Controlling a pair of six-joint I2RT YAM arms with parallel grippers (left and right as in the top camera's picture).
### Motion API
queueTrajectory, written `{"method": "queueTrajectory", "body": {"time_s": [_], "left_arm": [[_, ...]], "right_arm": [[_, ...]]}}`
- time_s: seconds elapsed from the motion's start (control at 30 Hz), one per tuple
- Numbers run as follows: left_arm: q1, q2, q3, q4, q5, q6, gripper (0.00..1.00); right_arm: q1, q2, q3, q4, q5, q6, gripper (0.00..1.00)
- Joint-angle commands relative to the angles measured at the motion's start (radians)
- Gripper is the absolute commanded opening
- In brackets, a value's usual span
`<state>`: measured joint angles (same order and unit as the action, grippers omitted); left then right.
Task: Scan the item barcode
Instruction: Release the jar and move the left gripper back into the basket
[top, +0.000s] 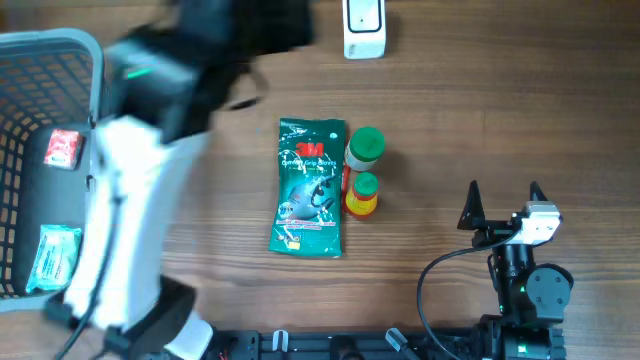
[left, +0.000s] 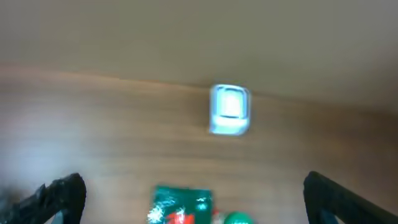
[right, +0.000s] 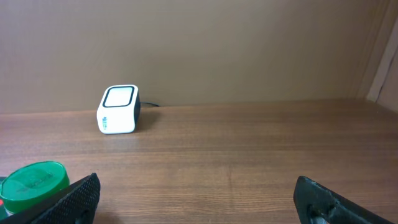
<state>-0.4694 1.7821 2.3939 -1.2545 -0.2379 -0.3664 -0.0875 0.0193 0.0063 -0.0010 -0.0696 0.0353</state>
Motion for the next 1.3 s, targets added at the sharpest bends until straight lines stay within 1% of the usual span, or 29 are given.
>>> {"method": "queueTrajectory", "body": {"time_s": [0.0, 0.1, 0.2, 0.37, 0.53, 0.6, 0.73, 0.93, 1.0, 1.13, 1.27], "left_arm": [[0.246, -0.054, -0.009, -0.17, -0.165, -0.332, 1.0], [0.43, -0.058, -0.01, -0.297, -0.16, -0.494, 1.0], [0.619, -0.044, -0.016, -0.418, -0.125, -0.598, 1.0], [0.84, -0.038, -0.096, -0.43, -0.016, -0.611, 1.0], [0.994, -0.037, -0.245, -0.427, -0.013, -0.61, 1.0], [1.048, -0.037, -0.36, -0.397, -0.013, -0.61, 1.0], [1.111, -0.037, -0.58, -0.298, -0.013, -0.61, 1.0], [1.186, -0.037, -0.89, -0.071, -0.013, -0.609, 1.0], [1.209, -0.037, -0.961, 0.009, -0.013, -0.591, 0.99], [1.228, -0.035, -1.055, 0.157, -0.013, -0.514, 0.93], [1.227, -0.031, -1.093, 0.229, -0.014, -0.501, 0.91]], "right_arm": [[0.006, -0.005, -0.001, 0.002, 0.01, -0.009, 1.0], [0.006, -0.005, -0.001, 0.002, 0.01, -0.009, 1.0], [0.006, -0.005, -0.001, 0.002, 0.01, -0.008, 1.0], [0.006, -0.005, -0.001, 0.002, 0.01, -0.009, 1.0], [0.006, -0.005, -0.001, 0.002, 0.01, -0.009, 1.0], [0.006, -0.005, -0.001, 0.002, 0.01, -0.009, 1.0], [0.006, -0.005, -0.001, 0.002, 0.01, -0.009, 1.0], [0.006, -0.005, -0.001, 0.002, 0.01, -0.009, 1.0], [0.006, -0.005, -0.001, 0.002, 0.01, -0.009, 1.0], [0.006, -0.005, -0.001, 0.002, 0.01, -0.009, 1.0], [0.006, -0.005, -0.001, 0.002, 0.01, -0.009, 1.0]]}}
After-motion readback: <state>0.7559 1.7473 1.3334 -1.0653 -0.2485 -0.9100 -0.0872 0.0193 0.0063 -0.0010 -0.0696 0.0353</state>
